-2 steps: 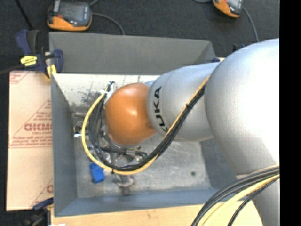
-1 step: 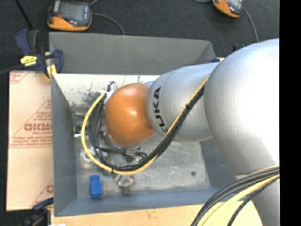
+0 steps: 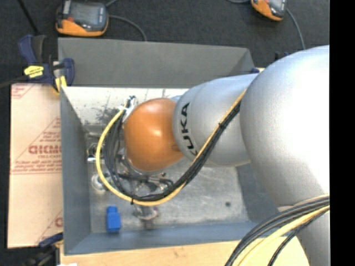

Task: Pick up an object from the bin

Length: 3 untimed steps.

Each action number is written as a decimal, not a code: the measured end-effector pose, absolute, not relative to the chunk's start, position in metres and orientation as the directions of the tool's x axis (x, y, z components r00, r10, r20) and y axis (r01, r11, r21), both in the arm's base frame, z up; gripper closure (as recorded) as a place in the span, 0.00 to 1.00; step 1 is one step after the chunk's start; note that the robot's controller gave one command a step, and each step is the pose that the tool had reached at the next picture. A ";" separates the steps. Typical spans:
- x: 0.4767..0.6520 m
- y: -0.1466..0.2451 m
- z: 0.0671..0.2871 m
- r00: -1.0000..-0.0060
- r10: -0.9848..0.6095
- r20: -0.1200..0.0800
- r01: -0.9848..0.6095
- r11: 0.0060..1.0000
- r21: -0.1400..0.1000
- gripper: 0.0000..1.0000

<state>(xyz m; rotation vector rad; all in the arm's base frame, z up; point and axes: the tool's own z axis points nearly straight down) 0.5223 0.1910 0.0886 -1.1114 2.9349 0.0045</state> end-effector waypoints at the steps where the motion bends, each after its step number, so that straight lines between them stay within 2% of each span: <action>1: 0.500 0.234 0.107 -0.559 -0.829 -0.008 -0.829 0.559 -0.002 0.00; 2: 0.478 0.212 0.070 -0.450 -0.893 -0.006 -0.893 0.450 -0.003 0.00; 3: 0.477 0.212 0.071 -0.455 -0.891 -0.006 -0.891 0.455 -0.001 1.00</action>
Offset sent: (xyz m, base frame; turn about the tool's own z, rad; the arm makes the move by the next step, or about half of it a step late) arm -0.0234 0.0412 0.0177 -0.2523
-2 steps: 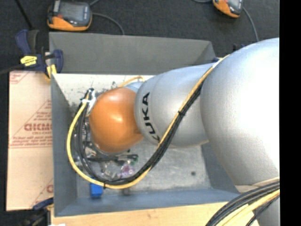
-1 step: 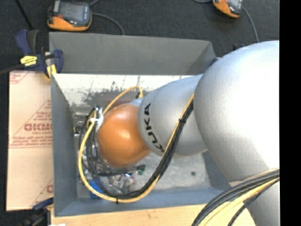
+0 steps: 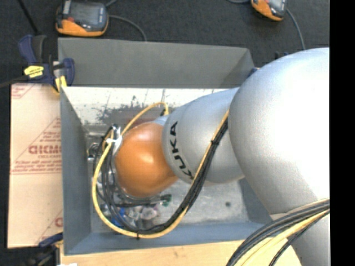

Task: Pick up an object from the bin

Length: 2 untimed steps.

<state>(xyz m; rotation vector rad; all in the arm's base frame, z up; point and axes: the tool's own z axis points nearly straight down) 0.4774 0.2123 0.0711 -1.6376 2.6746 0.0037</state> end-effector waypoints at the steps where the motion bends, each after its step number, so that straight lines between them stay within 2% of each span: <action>1: 0.491 0.213 0.155 -0.494 -0.870 -0.008 -0.870 0.494 -0.007 1.00; 2: 0.488 0.213 0.150 -0.494 -0.870 -0.003 -0.870 0.494 0.000 0.00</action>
Offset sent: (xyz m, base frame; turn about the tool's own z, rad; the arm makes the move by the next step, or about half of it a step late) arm 0.0101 0.0008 0.0788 0.0376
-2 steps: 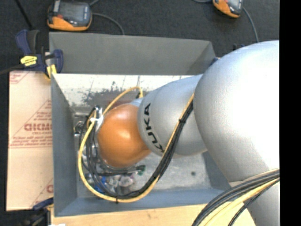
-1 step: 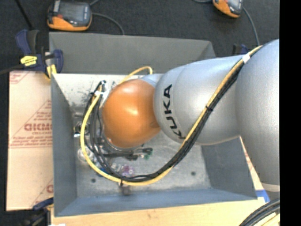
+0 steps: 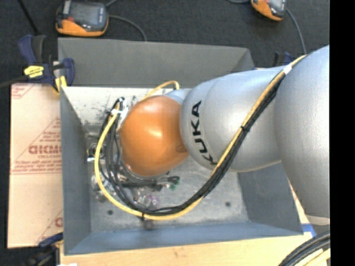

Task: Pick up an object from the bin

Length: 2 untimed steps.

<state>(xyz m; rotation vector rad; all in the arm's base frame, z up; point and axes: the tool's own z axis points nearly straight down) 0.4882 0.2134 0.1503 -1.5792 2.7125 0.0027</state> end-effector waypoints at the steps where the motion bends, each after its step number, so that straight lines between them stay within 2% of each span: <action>1: 0.486 0.118 0.158 -0.505 -0.863 0.001 -0.863 0.505 -0.002 0.00; 2: 0.527 0.129 0.071 -0.254 -0.967 -0.002 -0.967 0.254 -0.001 0.00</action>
Offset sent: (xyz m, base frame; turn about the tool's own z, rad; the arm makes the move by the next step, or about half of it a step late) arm -0.0040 -0.0904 0.0078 0.0040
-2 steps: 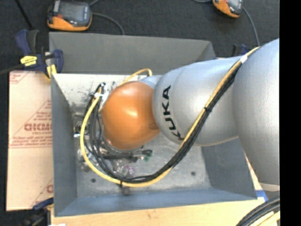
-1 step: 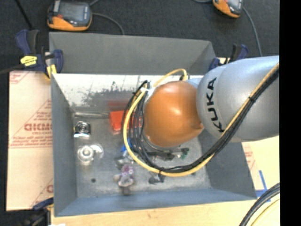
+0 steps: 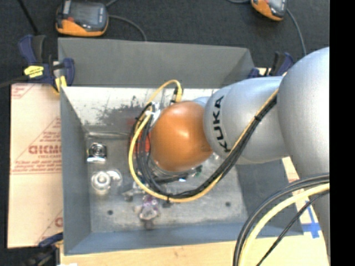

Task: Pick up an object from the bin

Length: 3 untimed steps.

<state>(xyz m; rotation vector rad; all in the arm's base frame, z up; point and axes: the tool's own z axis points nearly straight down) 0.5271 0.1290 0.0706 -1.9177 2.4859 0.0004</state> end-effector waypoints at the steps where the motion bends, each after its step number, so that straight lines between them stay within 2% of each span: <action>1: 0.486 0.106 0.071 -0.189 -0.982 -0.001 -0.982 0.189 0.002 0.00; 2: 0.488 0.106 0.071 -0.190 -0.982 -0.002 -0.982 0.190 0.000 1.00; 3: 0.497 0.114 0.237 -0.170 -0.985 -0.005 -0.985 0.170 -0.010 1.00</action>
Offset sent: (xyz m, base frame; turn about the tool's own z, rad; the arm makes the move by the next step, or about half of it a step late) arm -0.0400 -0.0229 0.0008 -0.0689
